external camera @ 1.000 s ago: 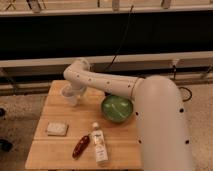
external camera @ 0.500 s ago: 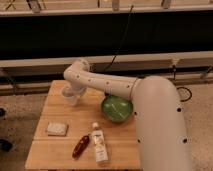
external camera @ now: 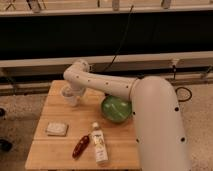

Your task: Pick up the ceramic cup

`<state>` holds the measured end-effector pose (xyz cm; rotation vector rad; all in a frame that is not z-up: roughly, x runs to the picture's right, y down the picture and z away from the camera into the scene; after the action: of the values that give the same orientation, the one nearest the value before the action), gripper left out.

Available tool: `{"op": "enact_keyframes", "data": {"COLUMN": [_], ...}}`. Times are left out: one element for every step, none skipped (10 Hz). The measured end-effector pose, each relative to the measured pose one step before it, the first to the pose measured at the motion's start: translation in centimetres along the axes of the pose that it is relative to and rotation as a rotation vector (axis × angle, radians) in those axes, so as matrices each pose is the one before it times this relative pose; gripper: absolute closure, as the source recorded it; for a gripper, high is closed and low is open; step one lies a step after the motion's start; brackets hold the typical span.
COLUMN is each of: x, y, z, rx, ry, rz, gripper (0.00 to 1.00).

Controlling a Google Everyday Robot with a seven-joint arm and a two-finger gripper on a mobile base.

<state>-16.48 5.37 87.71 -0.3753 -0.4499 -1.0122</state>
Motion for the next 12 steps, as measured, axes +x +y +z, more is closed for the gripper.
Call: {"op": "enact_keyframes", "data": {"x": [0.077, 0.017, 0.029, 0.044, 0.084, 0.081, 0.056, -0.016, 0.135, 0.079, 0.135, 0.143], "y": [0.013, -0.013, -0.047, 0.011, 0.071, 0.060, 0.023, 0.075, -0.046, -0.180, -0.263, -0.200], "z": [0.120, 0.135, 0.157, 0.213, 0.144, 0.144, 0.109, 0.044, -0.326, -0.888, -1.539, -1.115], "rx": [-0.00021, -0.00058, -0.00011, -0.00089, -0.00082, -0.00011, -0.00025, -0.00103, -0.00050, 0.00063, 0.00008, 0.00098], "ry": [-0.00173, -0.00135, -0.00188, -0.00225, -0.00090, -0.00139, -0.00145, -0.00091, 0.00376, 0.00004, -0.00061, 0.00042], "rz": [0.00130, -0.00020, -0.00058, -0.00098, 0.00022, 0.00068, 0.00028, -0.00215, -0.00461, -0.00460, -0.00588, -0.00429], "gripper": [0.23, 0.30, 0.40, 0.52, 0.61, 0.69, 0.73, 0.79, 0.87, 0.96, 1.00, 1.00]}}
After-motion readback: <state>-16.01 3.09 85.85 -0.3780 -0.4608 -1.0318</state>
